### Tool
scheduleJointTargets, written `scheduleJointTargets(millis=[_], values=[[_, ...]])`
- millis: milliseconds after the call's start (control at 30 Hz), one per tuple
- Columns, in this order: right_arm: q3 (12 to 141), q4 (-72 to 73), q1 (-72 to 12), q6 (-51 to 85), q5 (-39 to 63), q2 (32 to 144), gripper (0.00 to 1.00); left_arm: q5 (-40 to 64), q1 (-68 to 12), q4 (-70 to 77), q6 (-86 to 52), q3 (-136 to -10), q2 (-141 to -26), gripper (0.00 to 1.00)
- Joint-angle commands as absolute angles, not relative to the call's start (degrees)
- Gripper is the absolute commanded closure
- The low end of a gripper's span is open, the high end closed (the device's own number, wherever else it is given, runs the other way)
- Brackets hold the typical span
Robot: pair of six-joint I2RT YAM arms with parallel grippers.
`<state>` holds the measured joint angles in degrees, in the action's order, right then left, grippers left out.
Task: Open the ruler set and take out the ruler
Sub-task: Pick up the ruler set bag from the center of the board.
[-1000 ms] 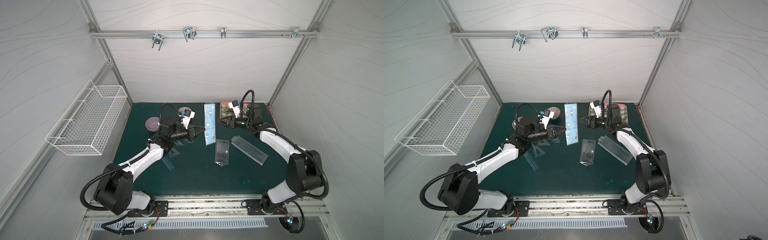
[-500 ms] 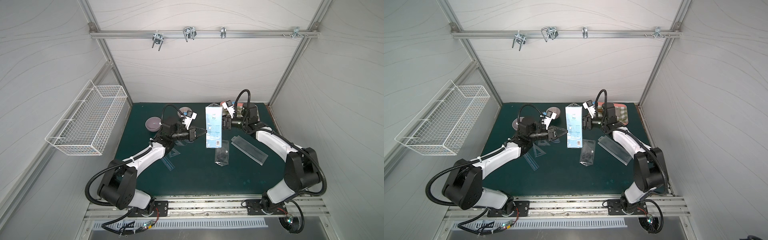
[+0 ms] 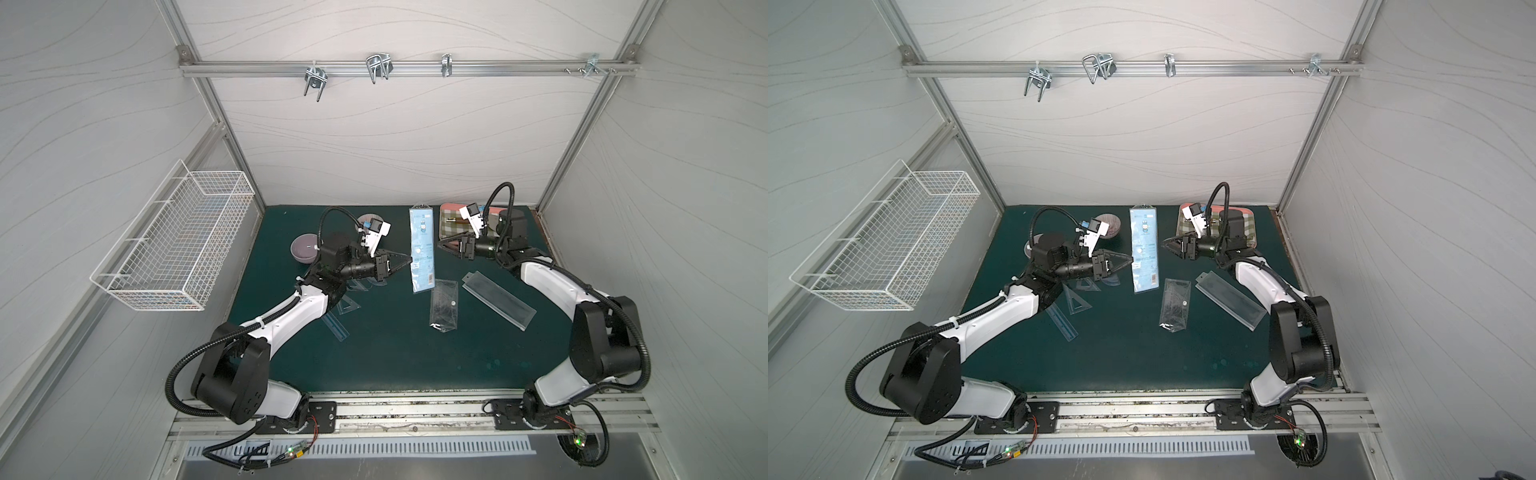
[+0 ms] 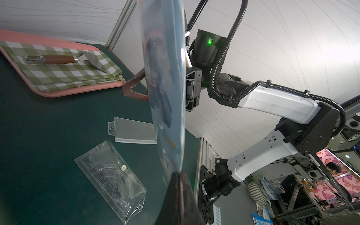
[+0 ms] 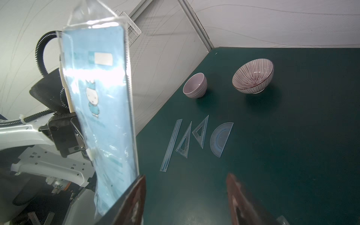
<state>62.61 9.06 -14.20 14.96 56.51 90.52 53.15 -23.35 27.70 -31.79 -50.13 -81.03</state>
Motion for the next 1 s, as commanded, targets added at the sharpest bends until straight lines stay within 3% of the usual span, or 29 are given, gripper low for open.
scheduleJointTargets(millis=[0, 167, 467, 633, 733, 900, 967], values=[[61.95, 14.23, -13.81, 16.57, 60.82, 89.43, 0.33, 55.00, -23.11, 32.53, -32.42, -52.38, -79.52, 1.00], [61.25, 22.71, -14.54, 22.73, 65.11, 90.19, 0.33, 55.37, -23.12, 33.55, -33.26, -52.56, -80.32, 1.00], [64.63, 21.76, -18.87, 22.19, 65.63, 91.99, 0.33, 56.66, -23.12, 36.31, -35.30, -52.65, -81.18, 1.00], [64.87, 32.16, -20.04, 30.05, 66.95, 94.50, 0.36, 56.65, -23.12, 35.48, -34.86, -52.25, -81.56, 1.00], [65.92, 35.34, -20.41, 33.25, 68.06, 95.28, 0.49, 56.61, -23.12, 35.23, -34.54, -51.94, -82.00, 1.00], [66.58, 33.31, -21.11, 31.98, 68.39, 94.11, 0.84, 55.97, -23.12, 33.67, -33.31, -52.12, -82.09, 1.00], [66.36, 32.61, -21.28, 31.36, 68.68, 93.44, 0.94, 55.41, -23.11, 32.29, -32.38, -52.36, -82.09, 1.00]])
